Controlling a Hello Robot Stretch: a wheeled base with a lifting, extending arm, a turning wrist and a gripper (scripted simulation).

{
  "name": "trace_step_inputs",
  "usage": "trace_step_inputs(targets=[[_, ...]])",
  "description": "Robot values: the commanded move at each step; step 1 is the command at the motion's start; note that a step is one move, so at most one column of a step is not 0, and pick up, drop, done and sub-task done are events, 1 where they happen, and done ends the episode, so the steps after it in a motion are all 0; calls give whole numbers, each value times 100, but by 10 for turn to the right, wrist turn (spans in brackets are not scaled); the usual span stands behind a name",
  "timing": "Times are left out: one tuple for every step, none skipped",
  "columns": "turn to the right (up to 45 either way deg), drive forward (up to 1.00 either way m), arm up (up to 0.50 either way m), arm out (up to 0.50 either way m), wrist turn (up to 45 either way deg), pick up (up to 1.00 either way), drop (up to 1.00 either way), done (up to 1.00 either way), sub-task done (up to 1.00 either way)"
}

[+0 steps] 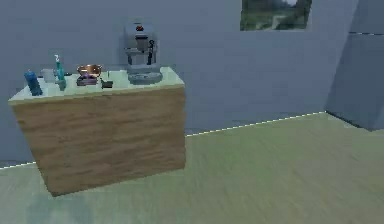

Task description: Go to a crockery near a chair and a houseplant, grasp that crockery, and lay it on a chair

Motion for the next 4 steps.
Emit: trace_step_inputs(targets=[[360, 0, 0, 0, 0, 0, 0, 0, 0], [450, 0, 0, 0, 0, 0, 0, 0, 0], [450, 0, 0, 0, 0, 0, 0, 0, 0], [210, 0, 0, 0, 0, 0, 0, 0, 0]])
